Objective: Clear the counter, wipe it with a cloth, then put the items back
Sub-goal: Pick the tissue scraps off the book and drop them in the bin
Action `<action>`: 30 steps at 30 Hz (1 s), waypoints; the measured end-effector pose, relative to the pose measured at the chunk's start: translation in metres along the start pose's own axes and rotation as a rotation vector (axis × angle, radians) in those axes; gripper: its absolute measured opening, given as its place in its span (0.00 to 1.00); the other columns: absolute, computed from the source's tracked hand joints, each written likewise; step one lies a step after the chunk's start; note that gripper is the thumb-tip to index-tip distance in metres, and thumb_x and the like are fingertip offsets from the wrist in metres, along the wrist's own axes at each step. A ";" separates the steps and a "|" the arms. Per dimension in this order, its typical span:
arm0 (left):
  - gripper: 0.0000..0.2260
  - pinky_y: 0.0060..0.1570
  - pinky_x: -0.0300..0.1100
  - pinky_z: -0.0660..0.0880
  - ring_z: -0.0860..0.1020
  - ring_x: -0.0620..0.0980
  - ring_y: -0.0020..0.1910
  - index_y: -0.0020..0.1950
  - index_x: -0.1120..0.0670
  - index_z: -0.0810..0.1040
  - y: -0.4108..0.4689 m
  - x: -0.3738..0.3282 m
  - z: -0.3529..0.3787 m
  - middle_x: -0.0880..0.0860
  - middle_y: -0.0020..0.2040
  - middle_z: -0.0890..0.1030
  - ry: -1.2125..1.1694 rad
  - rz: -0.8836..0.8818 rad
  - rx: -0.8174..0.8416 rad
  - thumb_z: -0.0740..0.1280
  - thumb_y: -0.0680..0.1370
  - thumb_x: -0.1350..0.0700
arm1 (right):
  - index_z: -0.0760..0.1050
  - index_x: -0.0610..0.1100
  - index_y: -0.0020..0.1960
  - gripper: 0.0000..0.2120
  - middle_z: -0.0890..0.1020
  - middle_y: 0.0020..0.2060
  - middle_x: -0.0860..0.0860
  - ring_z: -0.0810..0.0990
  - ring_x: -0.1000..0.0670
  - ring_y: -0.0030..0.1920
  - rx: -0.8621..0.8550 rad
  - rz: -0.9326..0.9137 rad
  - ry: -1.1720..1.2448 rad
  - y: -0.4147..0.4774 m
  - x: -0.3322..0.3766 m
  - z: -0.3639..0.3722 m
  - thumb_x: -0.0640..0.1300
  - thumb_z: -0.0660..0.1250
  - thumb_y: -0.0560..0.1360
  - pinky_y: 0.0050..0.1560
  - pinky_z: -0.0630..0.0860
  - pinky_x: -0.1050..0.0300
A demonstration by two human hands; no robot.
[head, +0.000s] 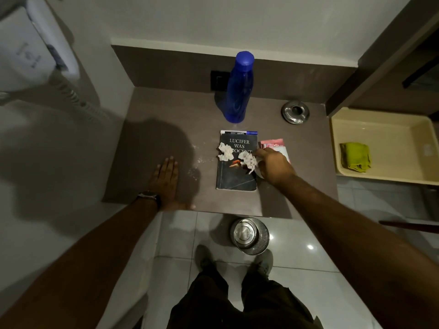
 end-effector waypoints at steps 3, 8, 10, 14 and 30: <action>0.70 0.82 0.60 0.45 0.37 0.65 0.83 0.81 0.65 0.32 0.001 0.000 -0.001 0.66 0.82 0.32 0.005 0.001 0.024 0.55 0.64 0.14 | 0.79 0.42 0.69 0.19 0.83 0.62 0.39 0.81 0.37 0.61 -0.058 -0.010 0.045 -0.002 0.000 -0.001 0.35 0.66 0.79 0.64 0.78 0.48; 0.70 0.82 0.61 0.45 0.37 0.65 0.83 0.81 0.65 0.33 0.000 0.000 -0.002 0.65 0.82 0.33 -0.002 0.001 0.038 0.56 0.63 0.13 | 0.80 0.41 0.67 0.19 0.83 0.64 0.40 0.82 0.38 0.63 -0.049 -0.009 0.091 -0.004 -0.004 0.008 0.32 0.67 0.77 0.66 0.78 0.48; 0.70 0.82 0.61 0.45 0.37 0.65 0.83 0.81 0.65 0.33 0.001 0.000 -0.002 0.65 0.82 0.33 -0.005 0.002 0.039 0.56 0.64 0.14 | 0.81 0.41 0.67 0.19 0.83 0.64 0.40 0.82 0.40 0.63 -0.046 -0.001 0.110 -0.005 -0.005 0.012 0.32 0.67 0.78 0.66 0.78 0.50; 0.70 0.82 0.61 0.45 0.37 0.65 0.83 0.81 0.65 0.32 0.002 0.000 -0.001 0.66 0.82 0.32 0.000 -0.002 0.043 0.57 0.64 0.14 | 0.81 0.42 0.67 0.19 0.83 0.64 0.41 0.83 0.42 0.62 -0.085 0.003 0.150 -0.010 -0.005 0.010 0.32 0.68 0.77 0.59 0.74 0.60; 0.72 0.82 0.62 0.44 0.36 0.65 0.83 0.81 0.64 0.31 0.006 0.002 0.004 0.65 0.82 0.32 -0.035 -0.016 0.055 0.57 0.61 0.12 | 0.84 0.48 0.55 0.16 0.87 0.47 0.51 0.85 0.48 0.44 0.006 0.326 0.438 -0.200 -0.044 0.081 0.31 0.69 0.75 0.44 0.71 0.79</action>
Point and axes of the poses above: each hand's wrist, its own y-axis towards the middle knuckle, its own z-axis out of the palm, x = y × z, the point moved 3 cm from there along y, towards the middle knuckle
